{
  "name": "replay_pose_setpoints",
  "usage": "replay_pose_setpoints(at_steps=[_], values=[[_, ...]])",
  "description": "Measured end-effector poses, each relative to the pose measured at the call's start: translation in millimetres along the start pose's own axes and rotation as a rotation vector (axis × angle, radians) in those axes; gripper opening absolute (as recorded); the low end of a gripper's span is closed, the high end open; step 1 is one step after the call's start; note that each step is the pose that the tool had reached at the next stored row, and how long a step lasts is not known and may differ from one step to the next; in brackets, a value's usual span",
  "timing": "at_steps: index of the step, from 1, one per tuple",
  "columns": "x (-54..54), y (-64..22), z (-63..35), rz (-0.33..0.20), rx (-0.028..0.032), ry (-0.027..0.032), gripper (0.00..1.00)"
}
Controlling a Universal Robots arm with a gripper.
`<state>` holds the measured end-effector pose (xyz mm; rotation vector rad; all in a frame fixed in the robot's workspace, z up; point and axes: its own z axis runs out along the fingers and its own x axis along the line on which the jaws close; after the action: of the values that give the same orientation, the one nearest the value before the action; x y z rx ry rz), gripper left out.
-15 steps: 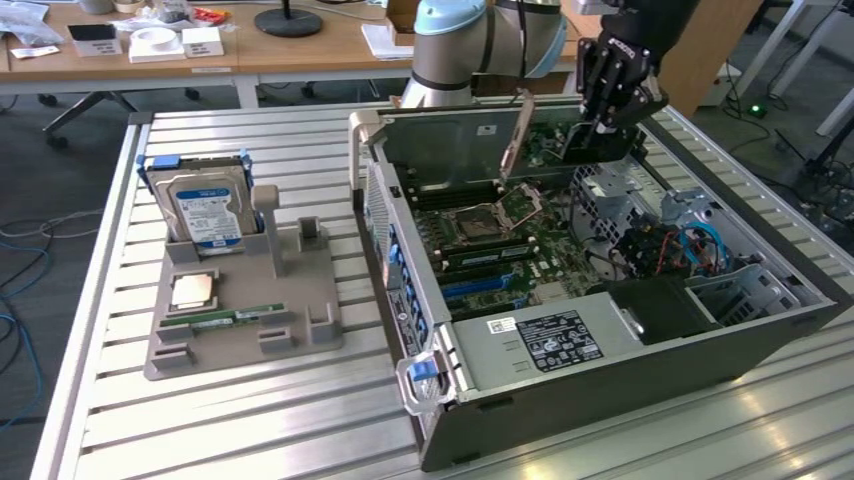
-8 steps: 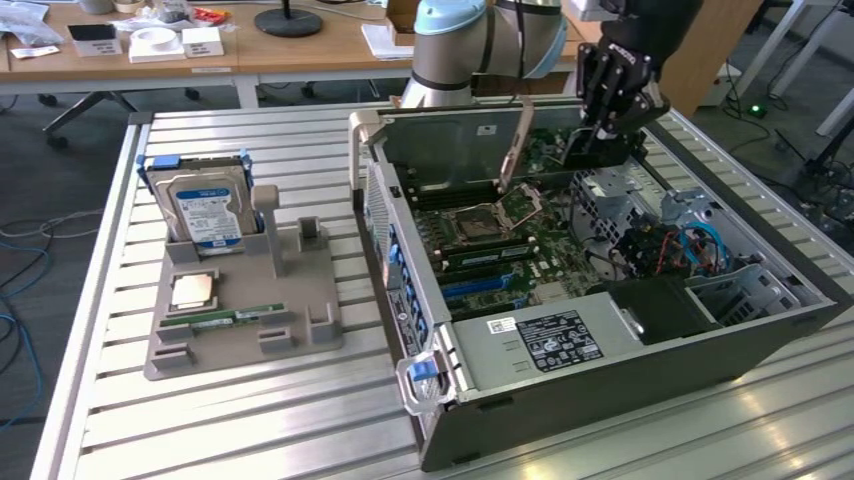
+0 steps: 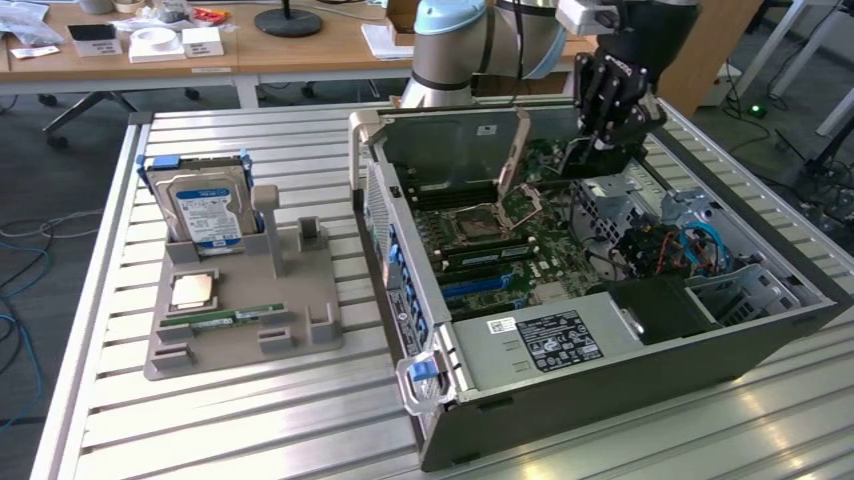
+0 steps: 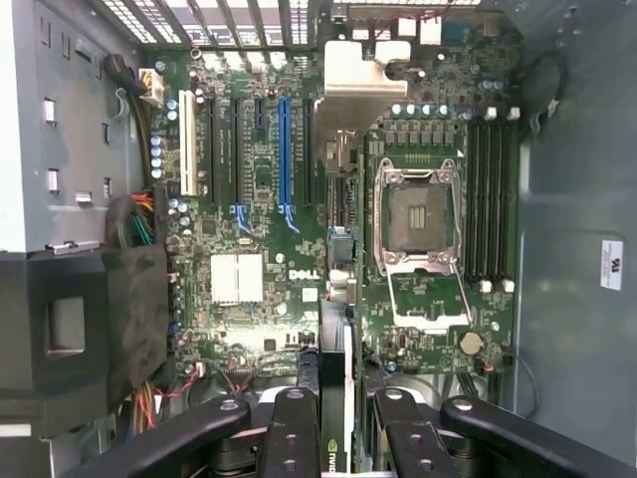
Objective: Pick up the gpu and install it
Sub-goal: 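Insert the gpu into the slot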
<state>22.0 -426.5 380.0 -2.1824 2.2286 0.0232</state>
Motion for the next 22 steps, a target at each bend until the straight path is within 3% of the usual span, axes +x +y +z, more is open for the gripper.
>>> replay_pose_setpoints(at_steps=[7,22], values=[[0.6,5.0,10.2,0.000,0.0000,0.0003,0.26],[8.4,10.5,12.5,0.000,0.0000,0.0014,0.26]])
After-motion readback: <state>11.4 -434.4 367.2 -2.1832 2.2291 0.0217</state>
